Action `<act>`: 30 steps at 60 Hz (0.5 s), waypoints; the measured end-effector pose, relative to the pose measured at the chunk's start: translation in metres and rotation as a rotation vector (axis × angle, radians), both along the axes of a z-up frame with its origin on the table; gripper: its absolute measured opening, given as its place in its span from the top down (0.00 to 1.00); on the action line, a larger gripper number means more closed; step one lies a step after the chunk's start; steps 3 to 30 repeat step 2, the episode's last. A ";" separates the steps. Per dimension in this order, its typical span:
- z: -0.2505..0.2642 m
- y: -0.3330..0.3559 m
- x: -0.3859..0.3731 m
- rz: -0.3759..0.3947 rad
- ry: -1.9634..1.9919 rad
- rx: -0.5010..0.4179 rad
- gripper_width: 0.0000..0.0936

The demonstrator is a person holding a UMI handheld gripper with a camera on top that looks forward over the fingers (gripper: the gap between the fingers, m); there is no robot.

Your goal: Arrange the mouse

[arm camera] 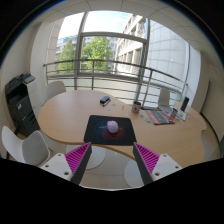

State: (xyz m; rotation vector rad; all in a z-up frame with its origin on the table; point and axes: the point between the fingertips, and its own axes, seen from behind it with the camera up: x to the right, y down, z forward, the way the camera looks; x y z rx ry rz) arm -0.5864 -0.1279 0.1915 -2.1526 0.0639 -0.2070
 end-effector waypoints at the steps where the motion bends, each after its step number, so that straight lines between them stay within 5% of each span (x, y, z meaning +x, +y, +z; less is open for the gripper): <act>1: 0.000 0.000 0.000 0.002 -0.001 -0.001 0.10; 30: -0.001 0.000 0.000 0.003 -0.002 -0.002 0.10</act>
